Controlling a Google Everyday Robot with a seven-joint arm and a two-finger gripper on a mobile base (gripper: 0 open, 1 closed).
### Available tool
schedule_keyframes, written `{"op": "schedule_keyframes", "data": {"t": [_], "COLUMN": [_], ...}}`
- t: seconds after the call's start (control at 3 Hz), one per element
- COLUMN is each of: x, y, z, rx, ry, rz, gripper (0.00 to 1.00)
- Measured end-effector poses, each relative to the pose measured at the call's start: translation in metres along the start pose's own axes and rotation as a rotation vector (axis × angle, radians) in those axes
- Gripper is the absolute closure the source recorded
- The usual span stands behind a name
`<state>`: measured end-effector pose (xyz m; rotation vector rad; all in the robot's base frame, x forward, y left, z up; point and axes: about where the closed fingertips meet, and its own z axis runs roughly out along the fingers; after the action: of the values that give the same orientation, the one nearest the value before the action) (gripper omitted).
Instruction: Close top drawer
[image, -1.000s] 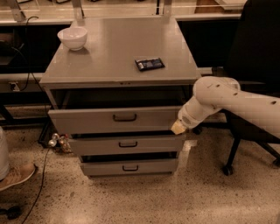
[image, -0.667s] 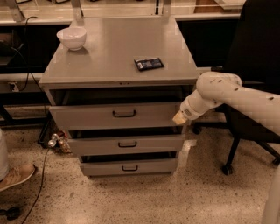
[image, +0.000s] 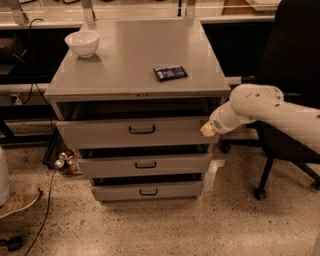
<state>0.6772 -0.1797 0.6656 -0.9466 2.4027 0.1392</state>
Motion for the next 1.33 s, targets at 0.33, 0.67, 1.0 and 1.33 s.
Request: {"op": "schedule_keyframes", "data": {"t": [0.33,0.67,1.0,1.33], "x": [-0.0104,-0.0147,-0.0139,-0.0137], "y": [-0.011,-0.0147,-0.0148,-0.0148], "z": [-0.0044,-0.002,-0.0024,-0.0026], "rx": [0.042,0.044,0.044,0.044], "ry": [-0.052,-0.076,-0.075,-0.075], "rz": [0.014,0.025,0.025,0.025], "gripper": [1.0,1.0,1.0,1.0]}}
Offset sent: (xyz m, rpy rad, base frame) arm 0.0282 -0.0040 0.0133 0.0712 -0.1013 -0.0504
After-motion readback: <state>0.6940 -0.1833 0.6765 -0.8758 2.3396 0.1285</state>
